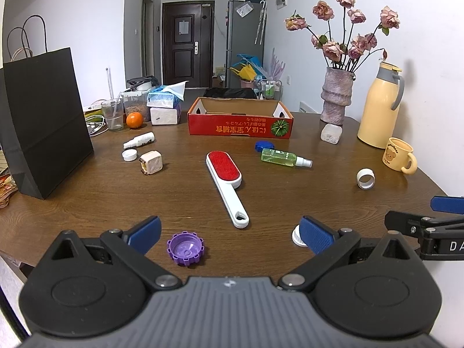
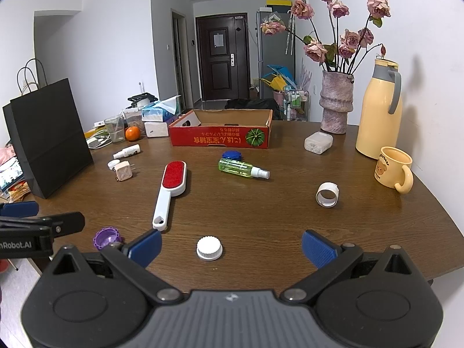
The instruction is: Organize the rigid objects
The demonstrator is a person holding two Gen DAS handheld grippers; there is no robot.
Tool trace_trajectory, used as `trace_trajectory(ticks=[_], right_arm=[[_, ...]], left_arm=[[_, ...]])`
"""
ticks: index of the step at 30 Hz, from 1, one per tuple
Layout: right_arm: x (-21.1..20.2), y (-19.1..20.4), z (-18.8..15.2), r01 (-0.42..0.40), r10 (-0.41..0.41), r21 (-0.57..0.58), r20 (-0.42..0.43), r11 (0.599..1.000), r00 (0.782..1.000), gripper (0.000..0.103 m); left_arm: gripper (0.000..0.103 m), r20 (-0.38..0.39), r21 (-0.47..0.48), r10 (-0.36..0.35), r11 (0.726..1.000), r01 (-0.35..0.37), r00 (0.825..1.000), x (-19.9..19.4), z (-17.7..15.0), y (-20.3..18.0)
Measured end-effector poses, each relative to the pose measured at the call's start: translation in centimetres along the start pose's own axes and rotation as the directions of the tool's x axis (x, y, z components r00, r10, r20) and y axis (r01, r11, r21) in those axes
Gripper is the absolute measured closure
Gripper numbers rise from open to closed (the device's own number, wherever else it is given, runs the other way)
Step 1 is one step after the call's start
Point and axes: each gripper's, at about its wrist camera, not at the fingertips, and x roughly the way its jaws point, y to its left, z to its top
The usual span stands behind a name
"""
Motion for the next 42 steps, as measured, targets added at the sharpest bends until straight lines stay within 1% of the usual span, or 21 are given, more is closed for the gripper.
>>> trace_trajectory(ticks=[7, 10, 19, 25, 30, 32, 37, 39, 42], right_arm=[[1.0, -0.1, -0.5, -0.006, 0.006, -0.007, -0.018, 1.000, 1.000, 0.000], [1.5, -0.2, -0.7, -0.023, 0.023, -0.002, -0.022, 1.000, 0.999, 0.000], [3.6, 0.1, -1.5, -0.035, 0.035, -0.016, -0.023, 0.999, 0.999, 0.000], [5.2, 0.1, -2.0, -0.049, 0.049, -0.016, -0.018, 0.999, 0.999, 0.000], [6.4, 0.3, -2.3, -0.055, 0.054, -0.016, -0.014, 0.998, 0.998, 0.000], [6.8, 0.3, -2.4, -0.059, 0.059, -0.013, -0.011, 0.998, 0.998, 0.000], [8.1, 0.4, -2.7, -0.068, 0.068, -0.011, -0.023, 0.998, 0.997, 0.000], [8.7, 0.5, -2.8, -0.069, 0.069, -0.017, -0.029, 0.997, 0.997, 0.000], [9.7, 0.7, -3.0, -0.066, 0.065, -0.019, -0.043, 0.998, 0.997, 0.000]], left_arm=[[0.000, -0.024, -0.018, 0.007, 1.000, -0.008, 1.000, 1.1, -0.5, 0.4], [0.000, -0.034, -0.024, 0.015, 1.000, -0.016, 0.999, 1.7, -0.8, 0.6], [0.000, -0.077, -0.059, 0.040, 0.997, -0.045, 0.996, 4.7, -2.2, 1.8], [0.000, -0.104, -0.058, 0.049, 0.997, -0.055, 0.993, 6.4, -3.0, 2.1], [0.000, -0.103, -0.054, 0.063, 0.996, -0.068, 0.993, 7.7, -3.7, 2.4], [0.000, -0.117, -0.052, 0.066, 0.996, -0.072, 0.991, 8.3, -4.0, 2.4], [0.000, -0.143, -0.067, 0.071, 0.995, -0.081, 0.987, 9.8, -4.7, 2.9], [0.000, -0.146, -0.080, 0.066, 0.994, -0.079, 0.987, 10.3, -4.9, 3.3], [0.000, -0.147, -0.083, 0.077, 0.992, -0.090, 0.986, 11.0, -5.1, 3.6]])
